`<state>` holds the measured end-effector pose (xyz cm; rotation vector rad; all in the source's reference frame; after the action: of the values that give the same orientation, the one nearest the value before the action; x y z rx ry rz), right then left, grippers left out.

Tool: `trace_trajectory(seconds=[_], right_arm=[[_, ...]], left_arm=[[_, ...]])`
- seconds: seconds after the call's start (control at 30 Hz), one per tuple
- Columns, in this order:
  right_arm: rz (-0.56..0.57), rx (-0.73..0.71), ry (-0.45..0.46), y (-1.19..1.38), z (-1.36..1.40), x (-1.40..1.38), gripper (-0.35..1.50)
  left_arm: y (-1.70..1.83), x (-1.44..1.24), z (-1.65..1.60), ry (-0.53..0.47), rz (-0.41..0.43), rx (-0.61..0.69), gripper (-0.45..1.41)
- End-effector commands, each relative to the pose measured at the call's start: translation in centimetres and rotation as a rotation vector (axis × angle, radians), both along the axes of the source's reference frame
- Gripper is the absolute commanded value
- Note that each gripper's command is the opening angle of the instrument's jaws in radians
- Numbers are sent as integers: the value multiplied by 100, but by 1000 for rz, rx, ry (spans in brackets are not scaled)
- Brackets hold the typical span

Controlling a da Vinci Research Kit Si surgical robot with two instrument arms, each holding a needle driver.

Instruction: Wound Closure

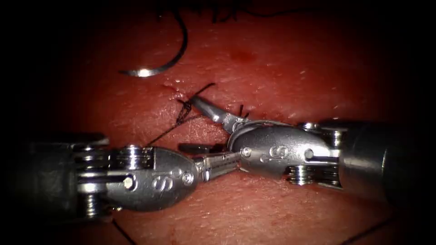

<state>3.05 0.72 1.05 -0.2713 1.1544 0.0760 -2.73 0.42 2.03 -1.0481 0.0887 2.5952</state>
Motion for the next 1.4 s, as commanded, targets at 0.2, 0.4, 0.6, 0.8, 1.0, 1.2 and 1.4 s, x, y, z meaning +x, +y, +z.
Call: trace_trajectory(seconds=[0.2,0.4,0.6,0.8,1.0,1.2,1.4], right_arm=[[-12,-16,-8,-8,4,7,-16],[-19,-33,-55,-12,4,7,-35],[18,-1,-25,-7,2,6,118],[79,43,25,-4,-6,-9,146],[103,66,37,-6,-24,-32,145],[139,130,71,-5,-45,-54,140],[137,167,91,-3,-57,-76,130]], left_arm=[[0,-7,4,-2,1,0,-45],[-2,-7,3,-5,3,1,-45],[0,-2,-3,-9,7,7,-45],[2,16,-15,-21,8,5,-45],[7,63,-35,-12,-18,-21,-45],[23,134,-44,27,-69,-42,-45],[35,195,-35,42,-130,-45,-45]])
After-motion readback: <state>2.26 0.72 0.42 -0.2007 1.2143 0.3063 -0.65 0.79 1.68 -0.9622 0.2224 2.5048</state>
